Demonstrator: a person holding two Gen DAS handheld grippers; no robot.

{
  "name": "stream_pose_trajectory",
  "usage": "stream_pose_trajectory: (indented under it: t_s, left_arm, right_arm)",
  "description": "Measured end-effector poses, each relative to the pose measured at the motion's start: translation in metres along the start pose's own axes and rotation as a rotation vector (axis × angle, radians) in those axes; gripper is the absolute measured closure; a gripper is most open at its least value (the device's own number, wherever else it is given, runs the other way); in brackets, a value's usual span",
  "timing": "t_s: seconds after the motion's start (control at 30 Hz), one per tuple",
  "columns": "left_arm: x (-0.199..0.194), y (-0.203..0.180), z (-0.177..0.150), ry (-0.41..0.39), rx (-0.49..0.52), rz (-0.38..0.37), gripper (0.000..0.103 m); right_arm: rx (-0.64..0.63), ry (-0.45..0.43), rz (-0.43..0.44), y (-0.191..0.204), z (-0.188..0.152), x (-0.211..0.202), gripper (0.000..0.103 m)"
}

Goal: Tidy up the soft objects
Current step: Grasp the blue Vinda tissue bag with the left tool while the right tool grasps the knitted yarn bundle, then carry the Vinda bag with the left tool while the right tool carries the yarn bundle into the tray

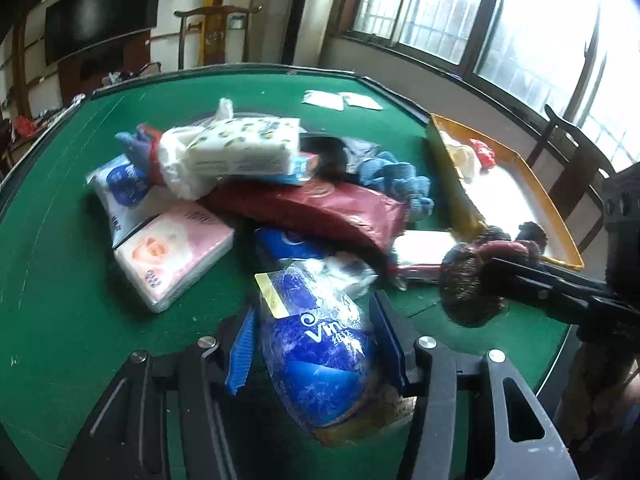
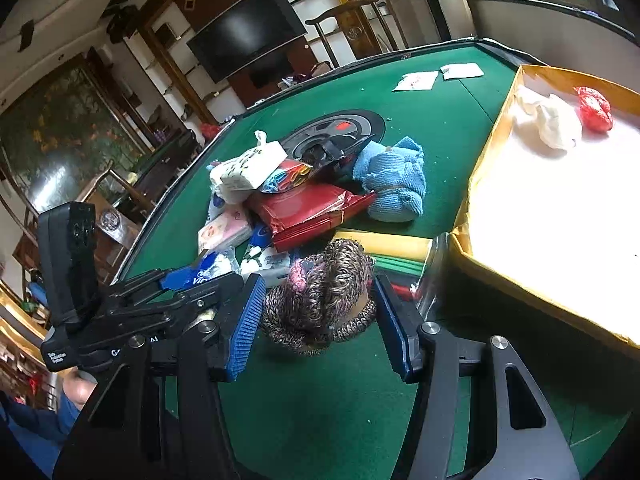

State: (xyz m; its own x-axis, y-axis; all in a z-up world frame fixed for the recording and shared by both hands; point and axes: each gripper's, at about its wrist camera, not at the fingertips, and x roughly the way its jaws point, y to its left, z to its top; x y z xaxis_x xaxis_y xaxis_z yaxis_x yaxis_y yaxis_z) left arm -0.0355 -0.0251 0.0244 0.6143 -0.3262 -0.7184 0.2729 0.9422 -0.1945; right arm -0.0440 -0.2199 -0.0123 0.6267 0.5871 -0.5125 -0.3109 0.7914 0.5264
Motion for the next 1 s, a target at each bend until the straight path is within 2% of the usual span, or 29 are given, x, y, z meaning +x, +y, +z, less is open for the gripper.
stream_pose_trajectory:
  t_s: [0.37, 0.63, 0.8, 1.0]
  left_arm:
    - [-0.005, -0.032, 0.008, -0.016, 0.061, -0.021, 0.049]
    - [-0.004, -0.080, 0.026, -0.033, 0.157, -0.057, 0.049]
    - [0.005, -0.118, 0.044, -0.033, 0.221, -0.097, 0.049]
    - [0.036, -0.155, 0.068, 0.014, 0.227, -0.160, 0.049]
  right_arm:
    - [0.028, -0.076, 0.013, -0.017, -0.004, -0.025, 0.048]
    - [0.085, -0.165, -0.016, -0.050, 0.001, -0.061, 0.048]
    - [0.132, -0.232, -0.089, -0.078, 0.009, -0.097, 0.048]
    - [0.187, -0.244, -0.198, -0.115, 0.030, -0.126, 0.048]
